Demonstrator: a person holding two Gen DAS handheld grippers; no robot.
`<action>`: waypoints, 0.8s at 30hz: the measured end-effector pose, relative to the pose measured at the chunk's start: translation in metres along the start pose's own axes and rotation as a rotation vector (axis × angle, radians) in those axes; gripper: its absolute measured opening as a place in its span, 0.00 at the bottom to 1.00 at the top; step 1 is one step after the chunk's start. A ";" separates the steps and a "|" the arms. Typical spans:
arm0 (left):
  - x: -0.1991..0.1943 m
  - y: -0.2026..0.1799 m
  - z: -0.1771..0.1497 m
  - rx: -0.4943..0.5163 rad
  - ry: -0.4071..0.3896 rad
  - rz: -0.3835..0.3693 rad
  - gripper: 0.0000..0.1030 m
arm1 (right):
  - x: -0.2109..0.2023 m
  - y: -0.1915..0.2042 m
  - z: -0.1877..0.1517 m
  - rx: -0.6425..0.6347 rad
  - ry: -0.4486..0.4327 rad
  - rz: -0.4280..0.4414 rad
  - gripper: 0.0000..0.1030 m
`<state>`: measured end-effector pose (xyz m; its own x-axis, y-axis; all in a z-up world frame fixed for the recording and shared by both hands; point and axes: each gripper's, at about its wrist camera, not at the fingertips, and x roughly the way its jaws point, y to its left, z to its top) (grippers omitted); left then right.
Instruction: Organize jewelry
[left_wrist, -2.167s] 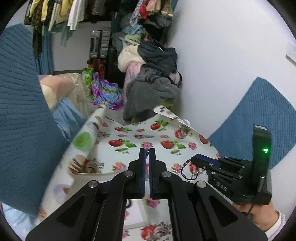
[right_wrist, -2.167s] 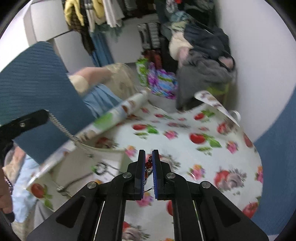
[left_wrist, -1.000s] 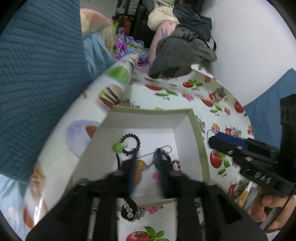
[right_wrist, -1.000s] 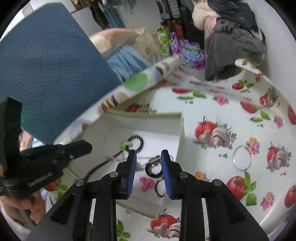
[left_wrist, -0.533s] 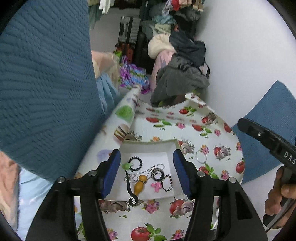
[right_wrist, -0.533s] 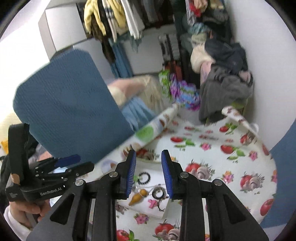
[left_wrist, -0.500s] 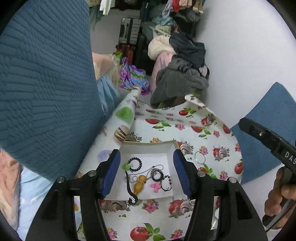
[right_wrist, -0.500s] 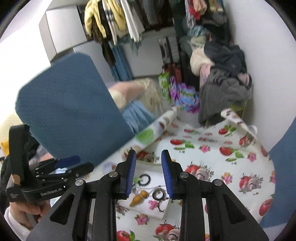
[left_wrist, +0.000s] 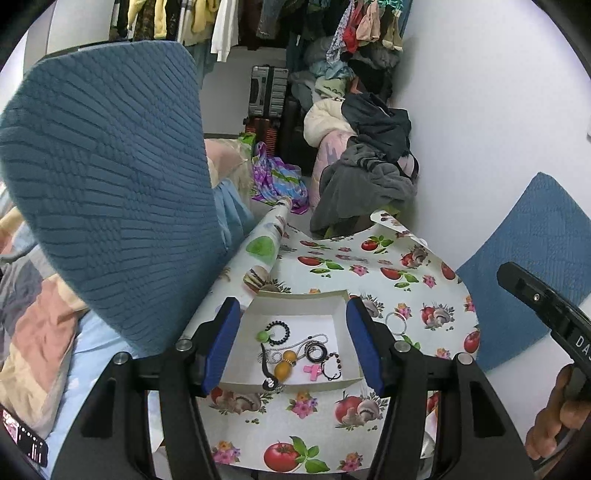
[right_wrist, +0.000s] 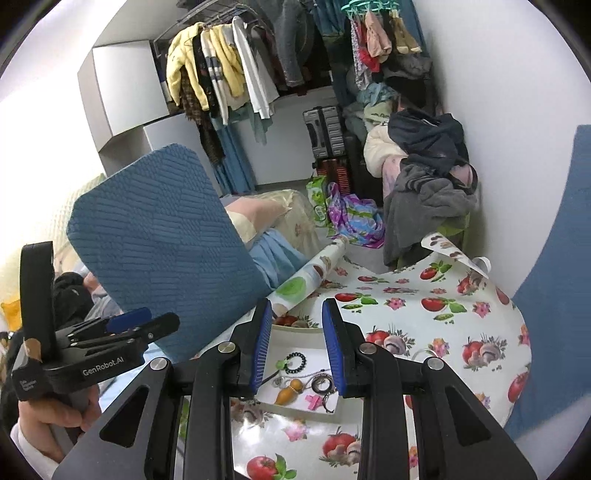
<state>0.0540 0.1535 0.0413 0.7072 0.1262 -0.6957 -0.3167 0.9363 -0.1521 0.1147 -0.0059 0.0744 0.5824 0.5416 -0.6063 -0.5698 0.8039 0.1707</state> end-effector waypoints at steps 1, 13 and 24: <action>-0.001 0.000 -0.003 -0.001 0.002 0.003 0.59 | -0.002 0.001 -0.003 -0.006 -0.001 -0.012 0.25; 0.005 0.001 -0.051 -0.012 0.095 0.011 0.59 | -0.018 -0.004 -0.047 0.008 0.024 -0.083 0.26; 0.008 -0.002 -0.075 -0.002 0.144 0.017 0.59 | -0.011 -0.008 -0.089 0.042 0.094 -0.123 0.26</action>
<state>0.0128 0.1284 -0.0163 0.6041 0.0935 -0.7914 -0.3290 0.9338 -0.1408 0.0610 -0.0405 0.0106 0.5884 0.4142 -0.6944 -0.4713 0.8735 0.1218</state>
